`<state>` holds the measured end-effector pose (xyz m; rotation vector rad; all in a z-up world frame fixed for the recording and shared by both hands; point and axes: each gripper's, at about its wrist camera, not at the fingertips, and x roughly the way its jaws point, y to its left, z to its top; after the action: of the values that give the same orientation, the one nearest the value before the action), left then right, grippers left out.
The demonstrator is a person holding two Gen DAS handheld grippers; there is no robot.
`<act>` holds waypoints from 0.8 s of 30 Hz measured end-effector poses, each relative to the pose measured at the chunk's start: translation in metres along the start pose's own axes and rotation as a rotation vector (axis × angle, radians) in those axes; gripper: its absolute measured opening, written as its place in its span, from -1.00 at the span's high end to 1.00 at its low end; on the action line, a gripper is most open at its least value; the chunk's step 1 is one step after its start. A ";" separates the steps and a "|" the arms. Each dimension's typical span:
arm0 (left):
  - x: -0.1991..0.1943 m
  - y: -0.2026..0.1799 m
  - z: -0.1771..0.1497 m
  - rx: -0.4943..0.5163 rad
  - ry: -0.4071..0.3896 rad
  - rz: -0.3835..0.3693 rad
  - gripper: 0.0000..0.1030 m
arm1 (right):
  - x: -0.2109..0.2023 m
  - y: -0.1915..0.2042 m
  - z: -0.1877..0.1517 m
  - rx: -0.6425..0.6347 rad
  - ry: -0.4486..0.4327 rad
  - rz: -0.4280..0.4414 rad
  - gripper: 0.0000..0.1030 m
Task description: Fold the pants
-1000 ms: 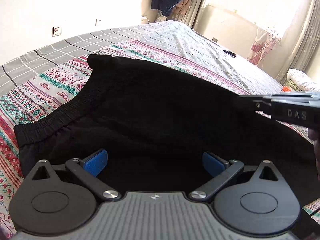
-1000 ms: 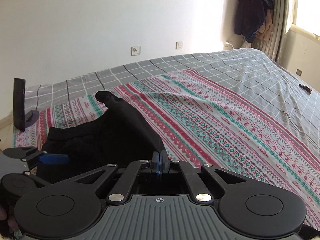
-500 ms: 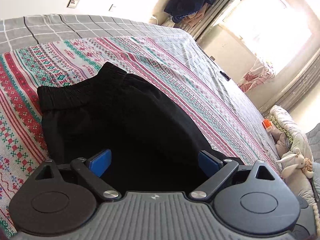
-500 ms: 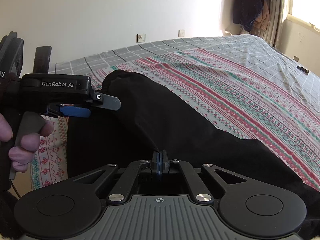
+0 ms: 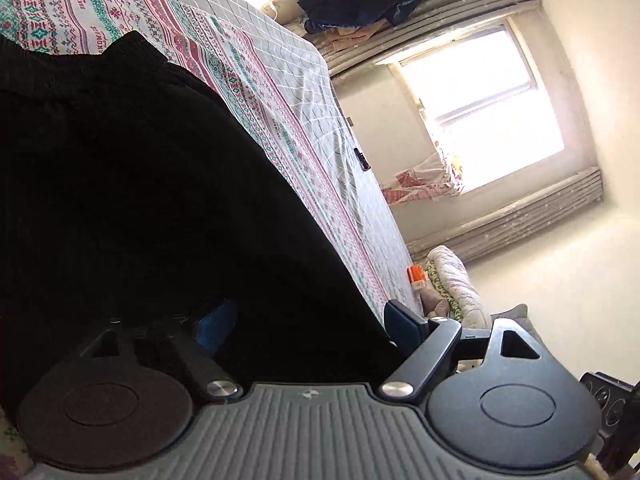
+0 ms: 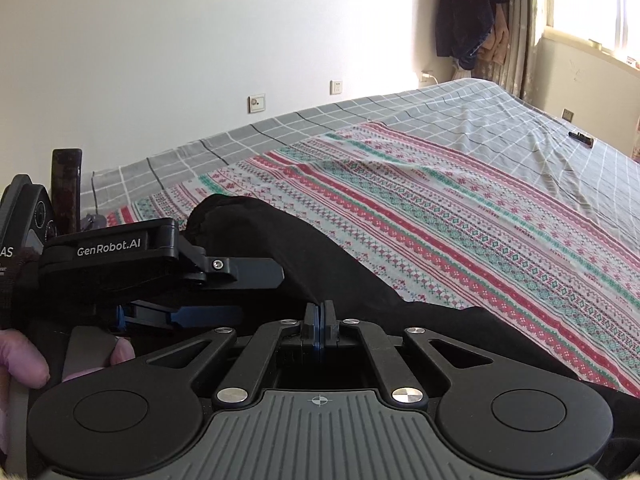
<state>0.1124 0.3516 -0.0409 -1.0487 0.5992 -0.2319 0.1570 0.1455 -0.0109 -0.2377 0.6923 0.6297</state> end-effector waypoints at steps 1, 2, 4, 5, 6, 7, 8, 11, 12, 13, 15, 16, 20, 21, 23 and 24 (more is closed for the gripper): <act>0.002 0.000 0.000 -0.020 -0.028 -0.006 -0.72 | 0.000 0.000 -0.001 0.001 -0.001 0.002 1.00; 0.003 0.000 0.003 -0.041 -0.067 -0.003 -0.63 | 0.000 0.000 -0.002 0.004 -0.002 0.003 1.00; 0.000 -0.001 0.005 -0.056 -0.152 0.030 -0.52 | 0.000 0.000 -0.003 0.007 -0.004 0.005 1.00; -0.003 -0.002 0.008 -0.054 -0.189 0.057 -0.47 | 0.000 0.000 -0.004 0.009 -0.004 0.007 1.00; -0.005 -0.003 0.010 -0.048 -0.223 0.080 -0.42 | -0.001 0.000 -0.005 0.012 -0.006 0.010 1.00; -0.009 -0.004 0.014 -0.038 -0.260 0.107 -0.40 | -0.001 0.000 -0.005 0.015 -0.007 0.013 1.00; -0.013 -0.005 0.018 -0.027 -0.297 0.138 -0.36 | -0.001 0.000 -0.005 0.017 -0.008 0.016 1.00; -0.024 -0.003 0.028 0.008 -0.374 0.208 -0.26 | 0.002 0.001 -0.009 0.020 -0.005 0.024 0.99; -0.027 -0.002 0.029 0.025 -0.391 0.232 -0.21 | 0.003 0.001 -0.010 0.021 -0.002 0.028 0.99; -0.028 -0.001 0.031 0.040 -0.399 0.252 -0.17 | 0.005 0.002 -0.012 0.023 0.001 0.032 0.99; -0.029 0.002 0.034 0.061 -0.409 0.291 -0.05 | 0.009 0.004 -0.017 0.027 0.009 0.039 0.97; -0.028 0.004 0.034 0.071 -0.412 0.309 0.00 | 0.011 0.005 -0.019 0.030 0.013 0.045 0.97; -0.031 0.007 0.035 0.104 -0.404 0.398 0.26 | 0.018 0.012 -0.030 0.032 0.027 0.062 0.96; -0.031 0.007 0.034 0.111 -0.402 0.423 0.32 | 0.020 0.014 -0.033 0.032 0.031 0.066 0.96; -0.034 0.007 0.033 0.124 -0.399 0.465 0.38 | 0.024 0.019 -0.038 0.029 0.041 0.075 0.96; -0.033 0.007 0.033 0.139 -0.391 0.497 0.48 | 0.026 0.021 -0.041 0.029 0.045 0.079 0.95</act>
<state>0.1038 0.3943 -0.0234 -0.7538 0.4621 0.3570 0.1382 0.1577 -0.0586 -0.1985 0.7567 0.6911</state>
